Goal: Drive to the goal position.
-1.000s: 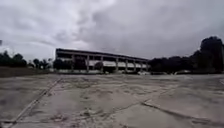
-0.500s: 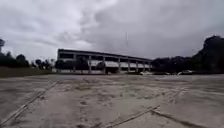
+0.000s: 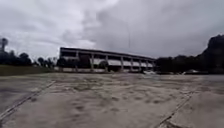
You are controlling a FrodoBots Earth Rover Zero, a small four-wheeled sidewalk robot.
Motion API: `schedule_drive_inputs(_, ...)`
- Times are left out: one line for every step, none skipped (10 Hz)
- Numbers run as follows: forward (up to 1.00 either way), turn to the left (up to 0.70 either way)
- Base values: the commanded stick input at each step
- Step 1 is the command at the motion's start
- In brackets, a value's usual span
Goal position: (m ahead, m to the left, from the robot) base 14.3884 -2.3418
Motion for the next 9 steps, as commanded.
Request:
schedule_drive_inputs(0.7,0.0)
schedule_drive_inputs(0.7,0.0)
schedule_drive_inputs(0.7,0.0)
schedule_drive_inputs(0.7,0.0)
schedule_drive_inputs(0.7,0.0)
schedule_drive_inputs(0.7,0.0)
schedule_drive_inputs(0.7,0.0)
schedule_drive_inputs(0.7,0.0)
schedule_drive_inputs(0.7,0.0)
